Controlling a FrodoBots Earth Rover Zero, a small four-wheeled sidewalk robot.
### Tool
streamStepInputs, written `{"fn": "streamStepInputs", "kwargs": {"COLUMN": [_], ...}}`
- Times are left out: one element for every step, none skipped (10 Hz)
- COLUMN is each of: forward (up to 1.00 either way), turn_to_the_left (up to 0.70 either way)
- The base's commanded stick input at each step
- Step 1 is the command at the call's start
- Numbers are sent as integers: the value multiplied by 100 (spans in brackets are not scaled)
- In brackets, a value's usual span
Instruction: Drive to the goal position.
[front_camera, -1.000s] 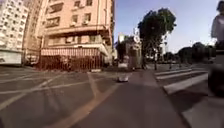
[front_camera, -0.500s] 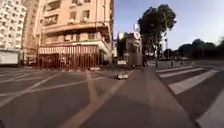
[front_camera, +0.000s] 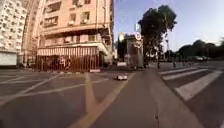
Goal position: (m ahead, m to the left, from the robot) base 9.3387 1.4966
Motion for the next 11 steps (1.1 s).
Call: {"fn": "streamStepInputs", "kwargs": {"forward": [45, 45, 45, 45, 45, 45, 45, 45, 45, 45, 45], "turn_to_the_left": [0, 0, 0, 0, 0, 0, 0, 0, 0, 0, 0]}}
